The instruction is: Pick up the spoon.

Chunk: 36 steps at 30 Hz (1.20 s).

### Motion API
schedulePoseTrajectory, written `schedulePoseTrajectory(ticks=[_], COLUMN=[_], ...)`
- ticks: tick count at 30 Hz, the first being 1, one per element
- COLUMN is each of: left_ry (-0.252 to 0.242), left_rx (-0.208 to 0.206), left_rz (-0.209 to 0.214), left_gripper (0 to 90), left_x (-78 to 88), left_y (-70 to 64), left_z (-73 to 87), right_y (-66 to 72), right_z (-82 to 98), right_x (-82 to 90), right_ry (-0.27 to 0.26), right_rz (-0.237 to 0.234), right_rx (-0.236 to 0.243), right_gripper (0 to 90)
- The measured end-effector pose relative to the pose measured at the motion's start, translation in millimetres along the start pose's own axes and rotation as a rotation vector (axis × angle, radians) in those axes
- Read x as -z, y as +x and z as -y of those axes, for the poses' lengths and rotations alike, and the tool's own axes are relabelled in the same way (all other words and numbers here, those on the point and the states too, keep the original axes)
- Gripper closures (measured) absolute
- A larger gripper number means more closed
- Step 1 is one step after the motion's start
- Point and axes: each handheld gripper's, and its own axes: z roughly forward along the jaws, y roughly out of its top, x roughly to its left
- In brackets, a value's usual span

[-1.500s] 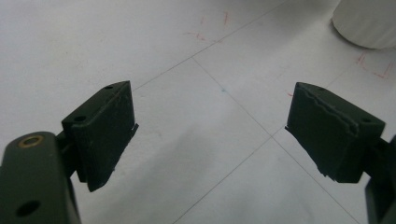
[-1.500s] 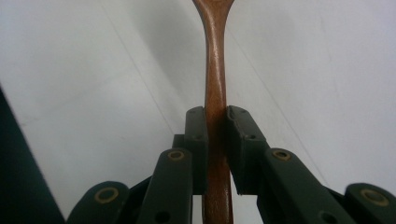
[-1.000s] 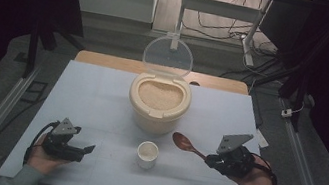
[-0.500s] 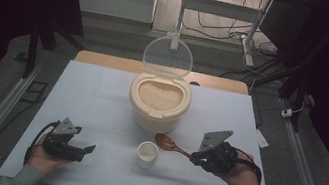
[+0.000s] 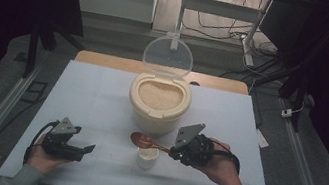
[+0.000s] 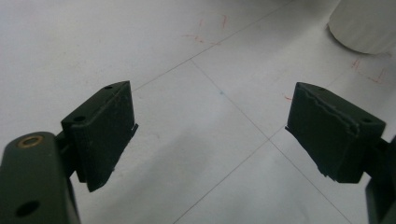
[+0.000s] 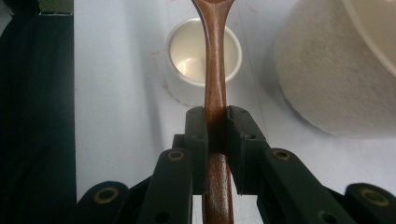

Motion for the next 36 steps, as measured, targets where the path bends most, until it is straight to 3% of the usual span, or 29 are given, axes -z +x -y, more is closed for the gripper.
schedulePoseTrajectory(ticks=[11, 15, 19, 20, 23, 26, 29, 36], left_ry=[0.001, -0.004, -0.036, -0.047, -0.038, -0.035, -0.038, -0.082], left_rx=[-0.003, -0.023, -0.047, -0.069, -0.098, -0.152, -0.170, -0.245], left_rz=[0.001, -0.006, 0.021, 0.042, 0.065, 0.097, 0.112, 0.160], left_gripper=[15.2, 15.3, 15.5, 15.7, 15.6, 15.6, 15.6, 17.6], left_x=[0.3, 3.0, 10.5, 14.3, 16.0, 17.6, 18.1, 24.5], left_y=[-1.1, -4.8, -13.2, -18.2, -24.2, -35.9, -41.4, -64.9], left_z=[-1.4, -5.0, -18.8, -28.4, -38.8, -56.2, -62.9, -92.1], right_y=[2.2, 0.5, 0.1, 0.3, 0.6, 1.1, 1.6, 3.8], right_z=[-0.9, 1.6, 2.1, 1.9, 1.7, 1.6, 0.7, -2.8], right_x=[-8.8, -9.3, -9.6, -9.5, -9.5, -9.6, -10.0, -11.5], right_ry=[0.020, 0.025, 0.026, 0.026, 0.021, 0.022, 0.025, 0.029], right_rz=[0.009, 0.012, 0.016, 0.017, 0.017, 0.024, 0.024, 0.024], right_rx=[0.022, 0.021, 0.022, 0.023, 0.023, 0.024, 0.029, 0.045], right_gripper=[78.4, 78.5, 78.5, 78.5, 78.4, 78.5, 78.4, 78.5])
